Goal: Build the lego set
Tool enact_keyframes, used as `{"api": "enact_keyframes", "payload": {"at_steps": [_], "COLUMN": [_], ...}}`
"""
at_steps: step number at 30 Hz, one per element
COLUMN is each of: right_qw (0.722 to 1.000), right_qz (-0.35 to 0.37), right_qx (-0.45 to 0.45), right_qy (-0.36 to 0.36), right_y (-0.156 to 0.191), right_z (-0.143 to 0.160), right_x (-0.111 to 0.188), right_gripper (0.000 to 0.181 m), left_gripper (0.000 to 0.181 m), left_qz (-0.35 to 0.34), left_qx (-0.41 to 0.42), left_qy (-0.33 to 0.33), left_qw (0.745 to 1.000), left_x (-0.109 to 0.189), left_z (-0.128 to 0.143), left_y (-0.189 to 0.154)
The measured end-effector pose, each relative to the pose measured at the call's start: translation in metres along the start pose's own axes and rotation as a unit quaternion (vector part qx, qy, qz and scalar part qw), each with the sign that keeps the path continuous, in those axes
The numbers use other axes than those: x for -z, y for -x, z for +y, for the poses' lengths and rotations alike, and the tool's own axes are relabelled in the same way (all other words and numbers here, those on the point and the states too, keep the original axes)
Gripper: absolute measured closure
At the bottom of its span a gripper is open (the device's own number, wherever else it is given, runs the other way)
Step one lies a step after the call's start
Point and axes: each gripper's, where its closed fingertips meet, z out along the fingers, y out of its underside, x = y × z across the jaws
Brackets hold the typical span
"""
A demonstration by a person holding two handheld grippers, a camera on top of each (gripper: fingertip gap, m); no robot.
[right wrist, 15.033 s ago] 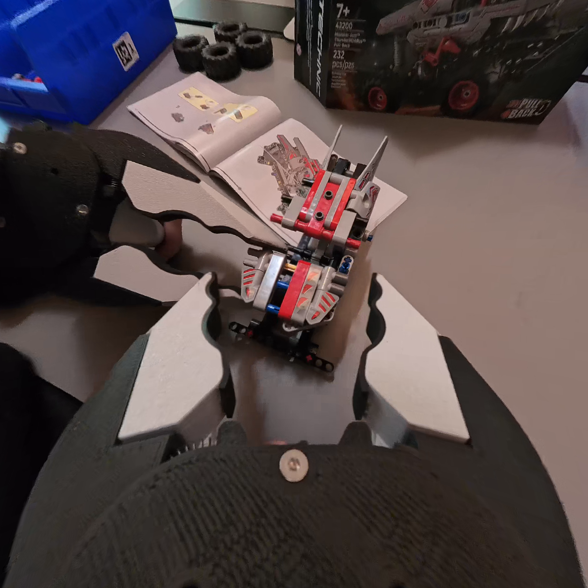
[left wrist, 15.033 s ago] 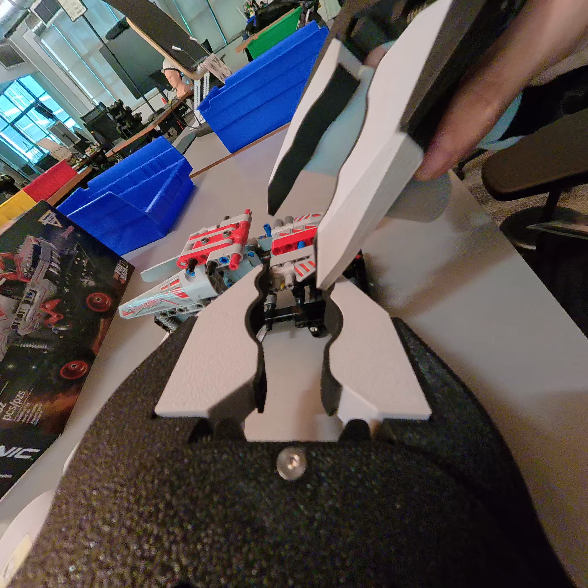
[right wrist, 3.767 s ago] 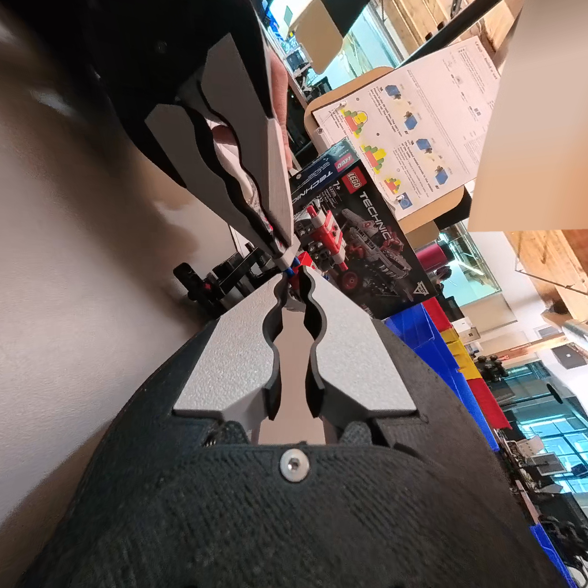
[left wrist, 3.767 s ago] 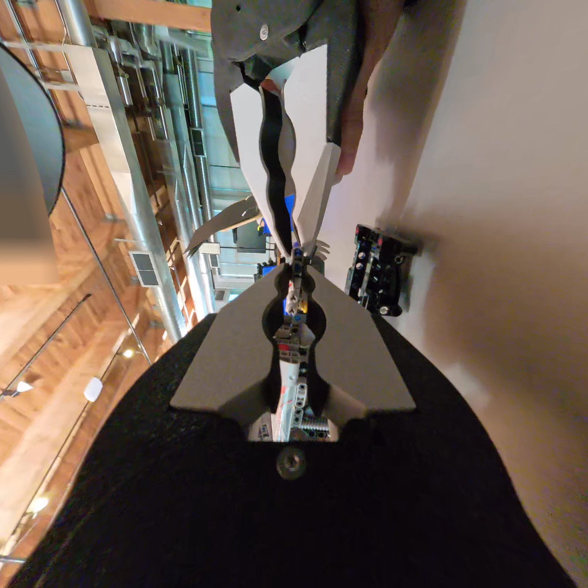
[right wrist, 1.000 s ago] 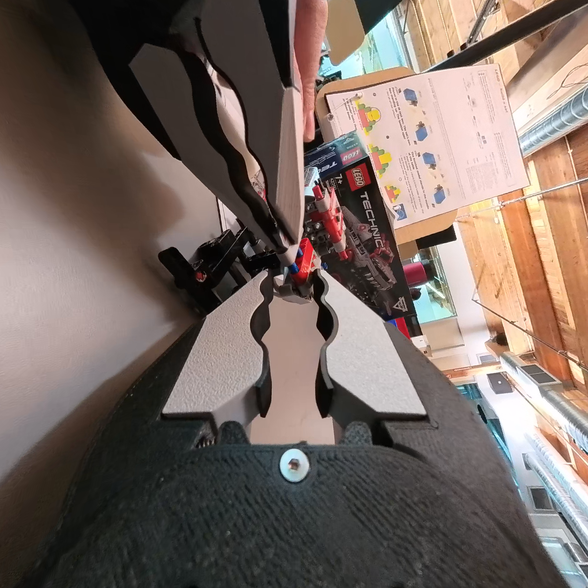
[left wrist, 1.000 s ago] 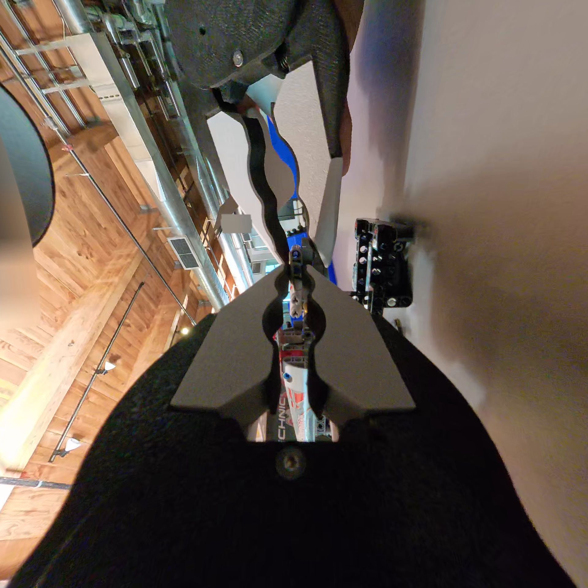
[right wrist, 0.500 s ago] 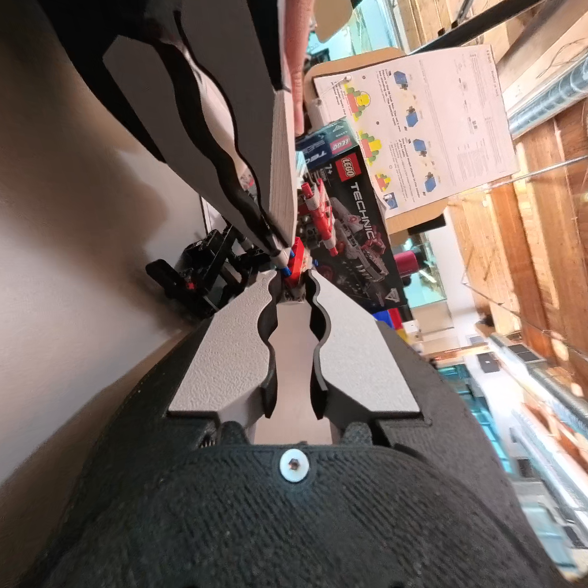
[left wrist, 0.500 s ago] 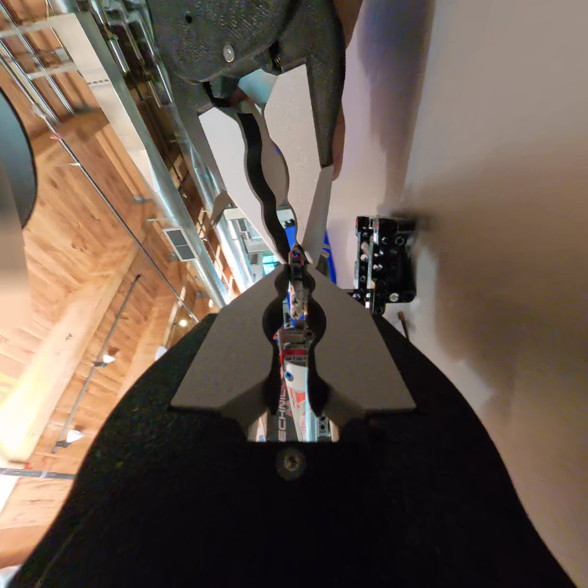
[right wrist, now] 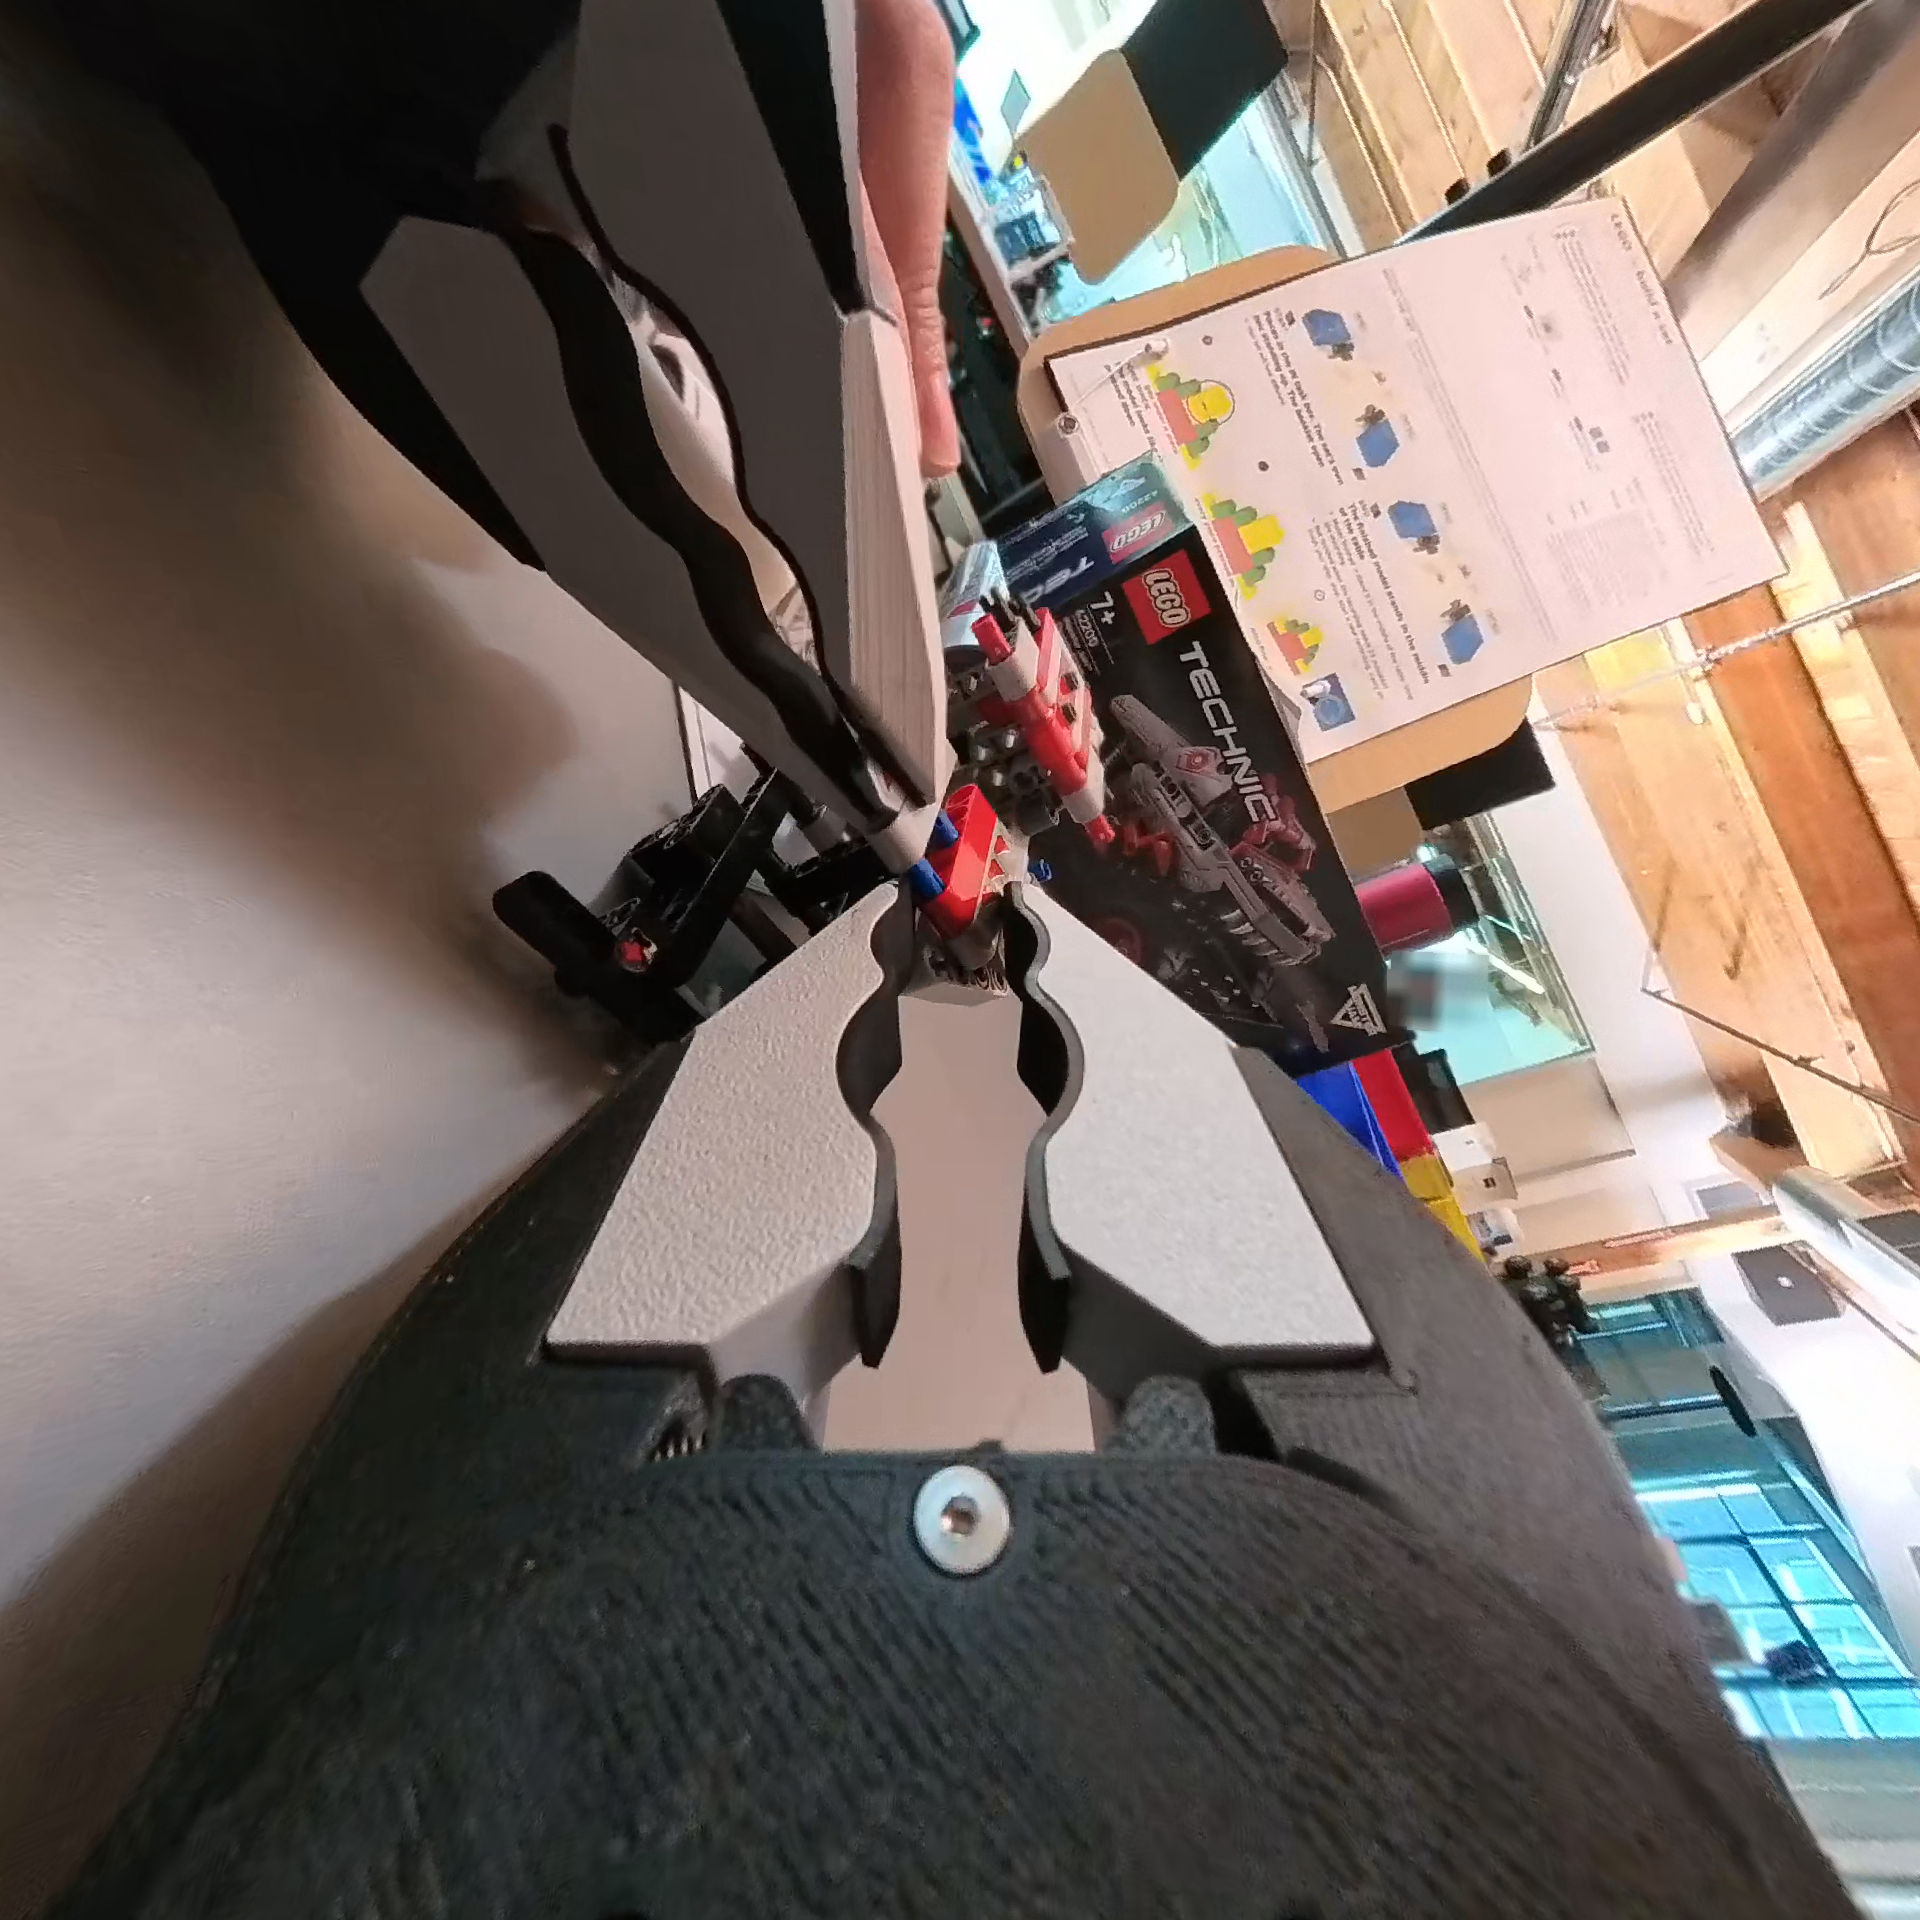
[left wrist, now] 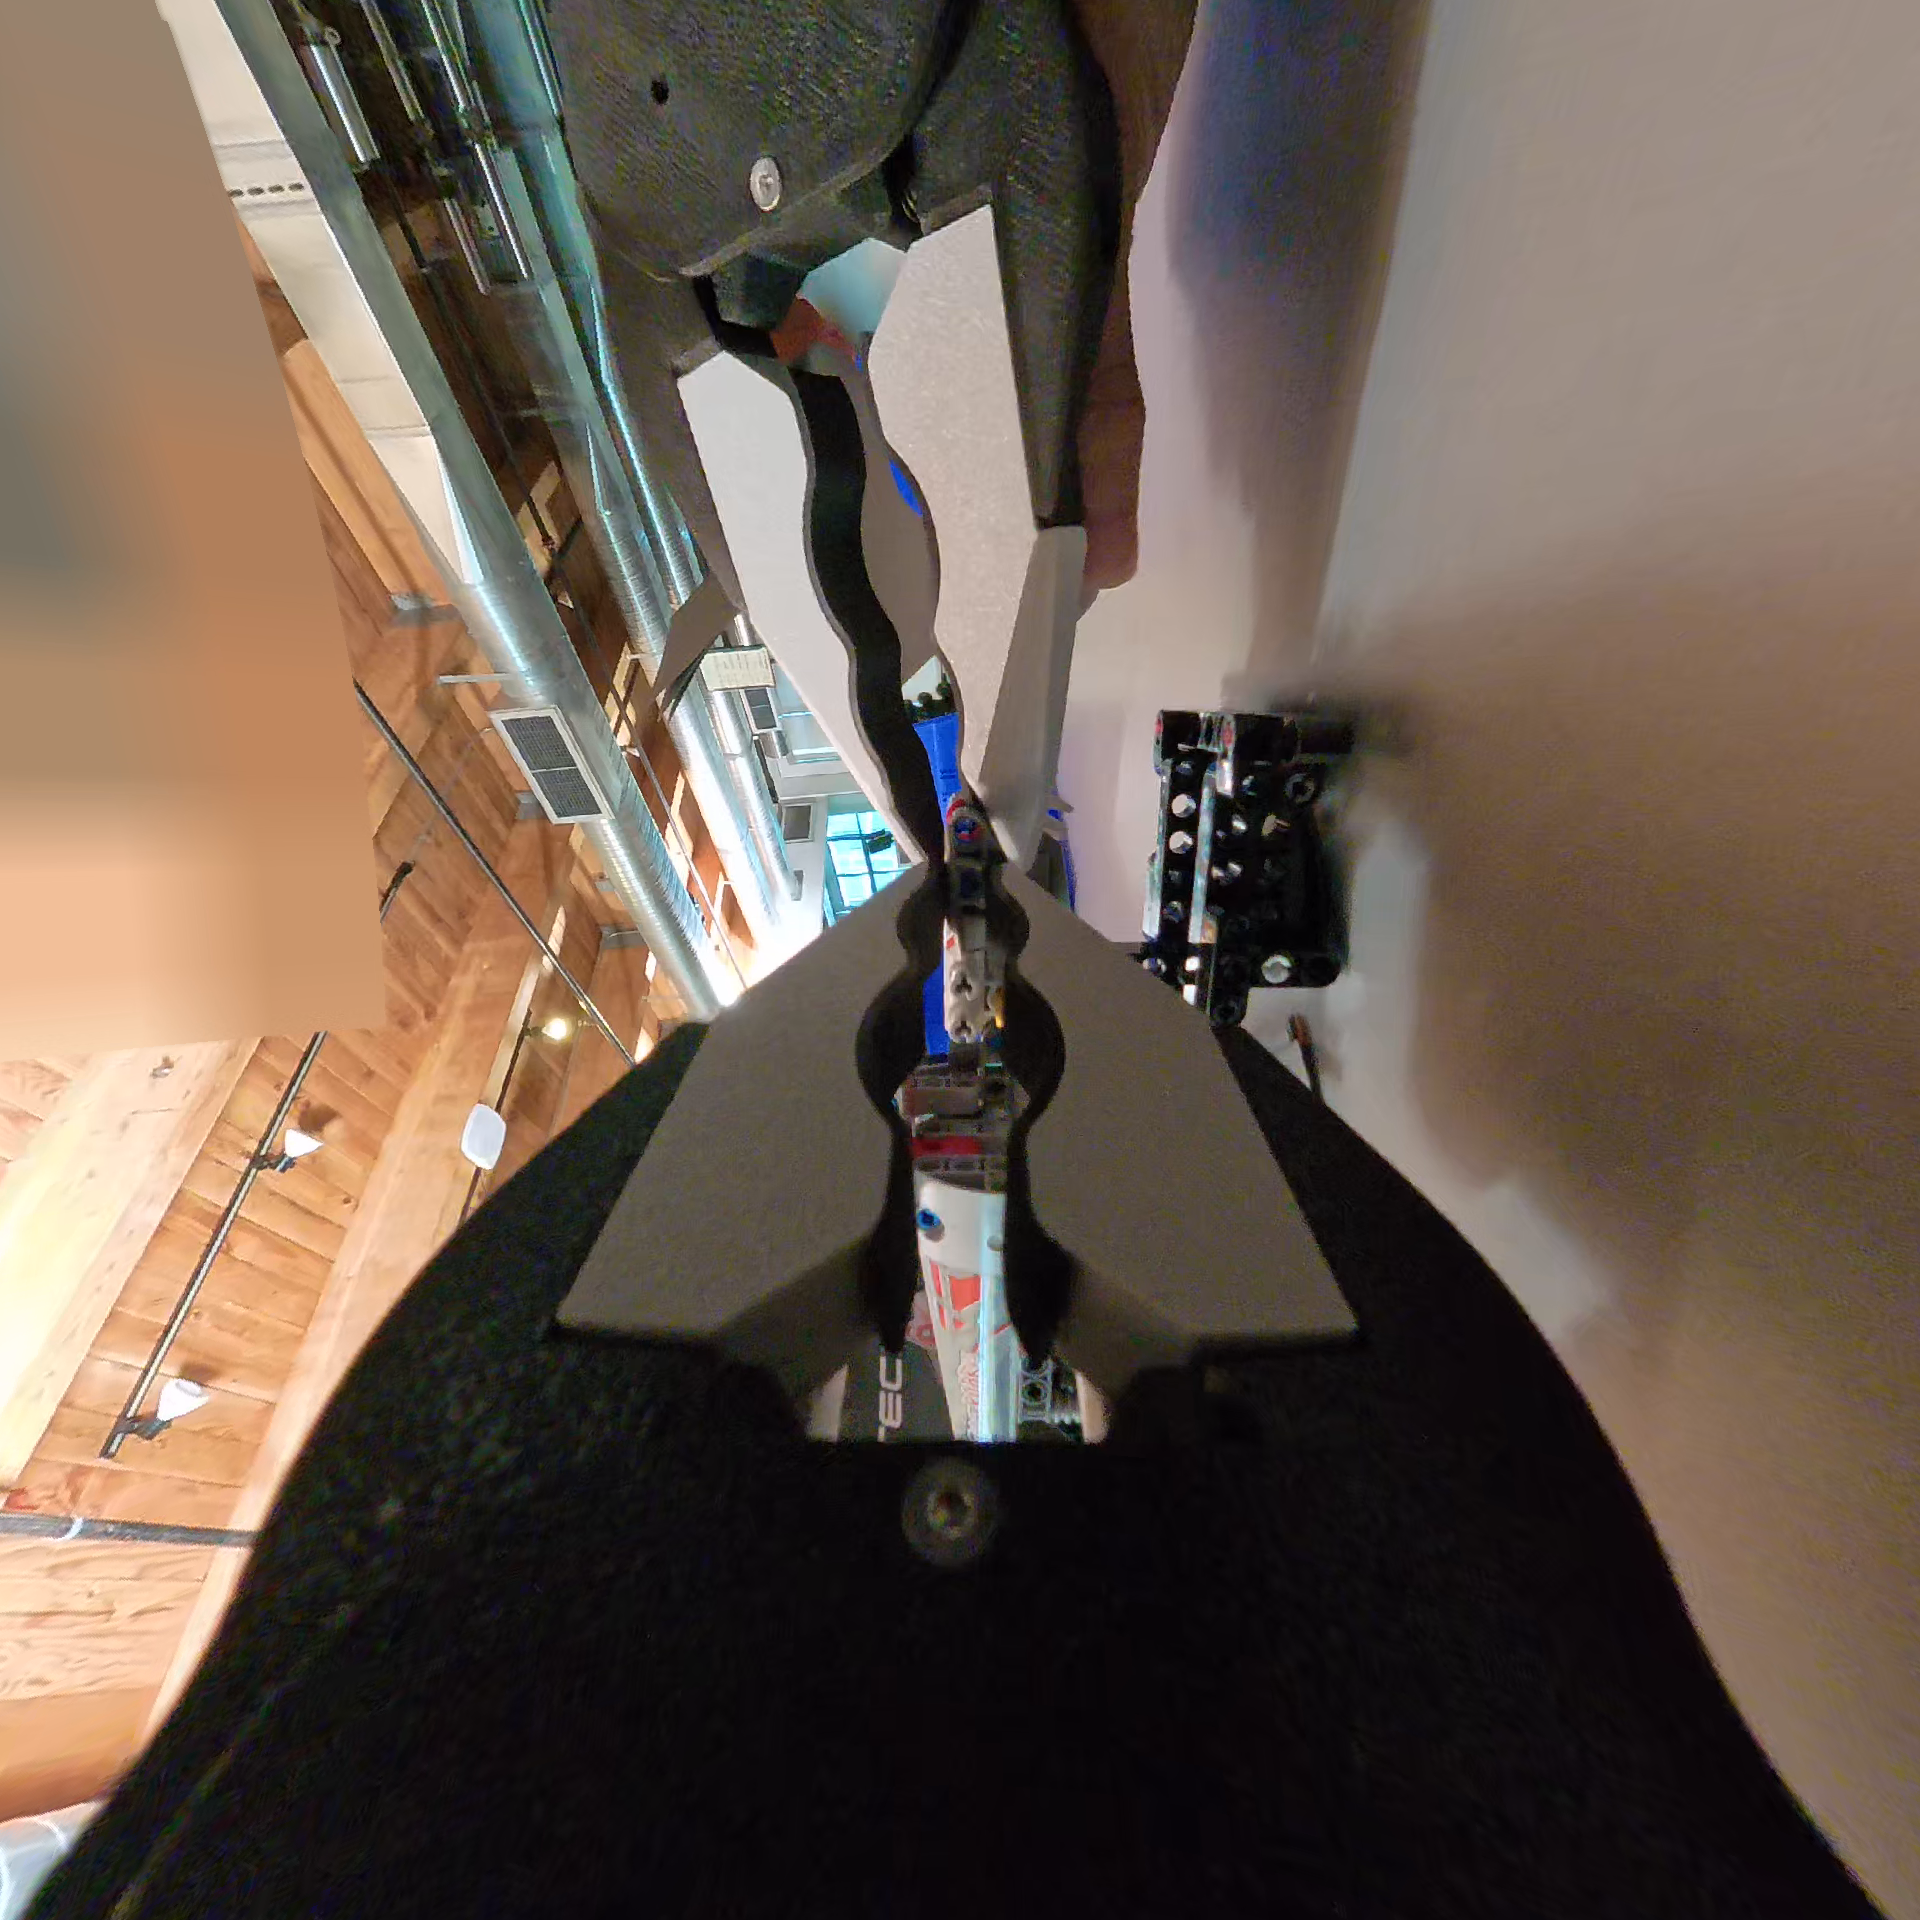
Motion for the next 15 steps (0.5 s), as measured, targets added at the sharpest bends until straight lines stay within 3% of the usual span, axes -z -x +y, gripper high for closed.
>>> {"api": "enact_keyframes", "payload": {"at_steps": [5, 15], "right_qw": [1.0, 0.997], "right_qz": [-0.01, 0.026], "right_qx": [-0.013, 0.059], "right_qy": [-0.004, 0.045], "right_y": [-0.003, -0.006], "right_z": [0.002, 0.0], "right_x": [-0.006, -0.014], "right_gripper": [0.167, 0.171], "left_gripper": [0.177, 0.177], "left_qz": [0.002, -0.006], "left_qx": [0.017, -0.002], "left_qy": [-0.002, 0.015], "left_qw": [1.0, 1.0], "left_x": [-0.001, 0.001], "left_z": [0.002, 0.004], "left_y": [0.001, 0.004]}}
